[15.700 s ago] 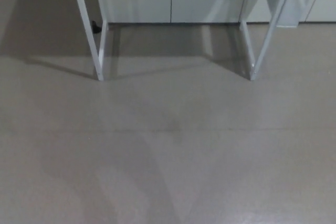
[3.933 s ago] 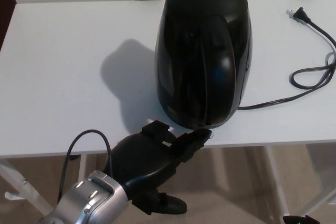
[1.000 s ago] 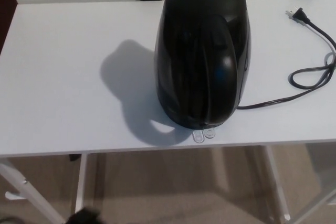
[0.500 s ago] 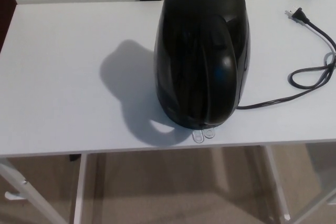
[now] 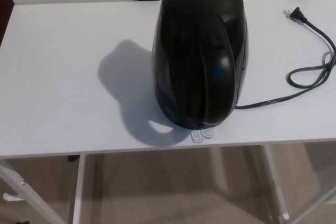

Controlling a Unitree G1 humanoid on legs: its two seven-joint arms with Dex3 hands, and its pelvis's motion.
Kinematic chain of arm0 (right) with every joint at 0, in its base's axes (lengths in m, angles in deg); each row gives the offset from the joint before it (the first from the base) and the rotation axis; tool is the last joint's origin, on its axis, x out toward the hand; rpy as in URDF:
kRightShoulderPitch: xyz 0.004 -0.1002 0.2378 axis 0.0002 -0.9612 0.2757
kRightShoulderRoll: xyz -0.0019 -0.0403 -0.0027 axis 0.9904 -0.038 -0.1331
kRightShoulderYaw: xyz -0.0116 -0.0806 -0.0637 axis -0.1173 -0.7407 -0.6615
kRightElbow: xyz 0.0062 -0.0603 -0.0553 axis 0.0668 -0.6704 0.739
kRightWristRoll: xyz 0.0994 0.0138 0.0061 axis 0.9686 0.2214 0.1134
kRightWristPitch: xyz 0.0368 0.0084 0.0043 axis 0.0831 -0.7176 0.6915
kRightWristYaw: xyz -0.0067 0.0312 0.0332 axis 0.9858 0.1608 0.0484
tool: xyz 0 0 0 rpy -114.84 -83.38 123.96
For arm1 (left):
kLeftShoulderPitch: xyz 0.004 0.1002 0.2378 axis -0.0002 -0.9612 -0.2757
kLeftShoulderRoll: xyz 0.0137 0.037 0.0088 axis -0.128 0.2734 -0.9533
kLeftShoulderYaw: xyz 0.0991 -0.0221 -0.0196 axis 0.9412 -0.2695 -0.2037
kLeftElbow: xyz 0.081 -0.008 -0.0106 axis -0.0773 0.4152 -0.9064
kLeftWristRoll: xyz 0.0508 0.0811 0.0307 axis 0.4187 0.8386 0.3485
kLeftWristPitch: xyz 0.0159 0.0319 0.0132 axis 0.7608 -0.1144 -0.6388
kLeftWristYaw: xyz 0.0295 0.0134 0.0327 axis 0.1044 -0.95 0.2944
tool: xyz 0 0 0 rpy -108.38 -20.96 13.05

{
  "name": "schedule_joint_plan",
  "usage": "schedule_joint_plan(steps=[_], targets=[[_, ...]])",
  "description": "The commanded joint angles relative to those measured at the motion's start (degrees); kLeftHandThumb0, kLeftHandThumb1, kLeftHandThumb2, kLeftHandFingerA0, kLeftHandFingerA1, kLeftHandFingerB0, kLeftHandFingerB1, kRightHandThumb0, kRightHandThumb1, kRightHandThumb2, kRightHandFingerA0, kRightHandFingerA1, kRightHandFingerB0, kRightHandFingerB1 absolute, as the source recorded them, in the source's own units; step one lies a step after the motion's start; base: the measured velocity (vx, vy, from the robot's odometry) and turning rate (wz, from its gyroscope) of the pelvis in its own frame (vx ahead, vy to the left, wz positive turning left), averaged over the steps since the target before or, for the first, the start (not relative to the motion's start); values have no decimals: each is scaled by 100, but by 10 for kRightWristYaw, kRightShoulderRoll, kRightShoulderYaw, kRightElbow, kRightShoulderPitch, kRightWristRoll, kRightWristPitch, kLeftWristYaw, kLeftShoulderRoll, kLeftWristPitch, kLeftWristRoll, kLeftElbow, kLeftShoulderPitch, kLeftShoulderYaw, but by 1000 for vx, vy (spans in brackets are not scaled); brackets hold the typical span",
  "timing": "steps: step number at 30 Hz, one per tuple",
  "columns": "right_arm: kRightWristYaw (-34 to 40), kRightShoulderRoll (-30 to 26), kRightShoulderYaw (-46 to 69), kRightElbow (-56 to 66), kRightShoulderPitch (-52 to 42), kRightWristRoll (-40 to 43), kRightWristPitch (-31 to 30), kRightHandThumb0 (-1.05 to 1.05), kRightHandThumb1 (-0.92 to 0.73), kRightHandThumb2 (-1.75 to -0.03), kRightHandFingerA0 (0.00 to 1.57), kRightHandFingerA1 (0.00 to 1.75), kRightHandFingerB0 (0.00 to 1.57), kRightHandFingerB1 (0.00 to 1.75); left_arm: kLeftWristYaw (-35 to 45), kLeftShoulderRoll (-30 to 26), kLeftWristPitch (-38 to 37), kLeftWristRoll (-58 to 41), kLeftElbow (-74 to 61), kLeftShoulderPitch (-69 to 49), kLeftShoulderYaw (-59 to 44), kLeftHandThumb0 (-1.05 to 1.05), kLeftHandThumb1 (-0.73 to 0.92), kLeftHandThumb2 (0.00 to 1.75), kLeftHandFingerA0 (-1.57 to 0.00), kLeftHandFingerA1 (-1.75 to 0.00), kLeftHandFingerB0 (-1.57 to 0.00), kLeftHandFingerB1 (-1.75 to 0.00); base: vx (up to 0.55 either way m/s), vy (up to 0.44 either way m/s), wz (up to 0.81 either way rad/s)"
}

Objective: The robot walk towards a table in front and click the button on the base of the boilling pot using its left middle finger

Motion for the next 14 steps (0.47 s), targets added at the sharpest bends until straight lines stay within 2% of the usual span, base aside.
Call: schedule_joint_plan(steps=[1, 4, 11, 12, 13, 14], targets=[[10, -20, 7, 6, 6, -4, 2, -50, -72, -62, 4, 32, 2, 28, 73, -10, -27, -77, 71, 23, -42, -98, 70, 103, 0, -4, 0, 0, 0, 0, 0], [7, -22, 9, 10, 9, -2, 2, -52, -70, -63, 5, 32, 3, 26, 86, -11, -42, -96, 70, 19, -62, -90, 61, 95, 0, -6, 0, -2, 0, 0, 0], [4, -14, 11, 0, 26, 2, -12, -47, -67, -64, 6, 30, 6, 23, 118, -19, -20, -122, 80, 30, -84, -91, 61, 94, 0, 0, 0, 0, 0, 0, 0], [4, -13, 11, -1, 25, 1, -12, -53, -58, -79, 5, 38, 1, 29, 122, -18, -16, -126, 81, 28, -86, -91, 61, 93, 0, 0, 0, 0, 0, 0, 0], [5, -14, 11, -1, 22, 1, -12, -53, -58, -79, 5, 38, 1, 29, 123, -17, -16, -128, 82, 26, -86, -91, 61, 93, 0, 0, 0, 0, 0, 0, 0], [7, -14, 10, -3, 19, -2, -9, -54, -62, -76, 4, 39, 4, 29, 120, -20, -19, -123, 83, 23, -81, -79, 55, 81, 0, 0, 0, -1, 0, 0, 0]])
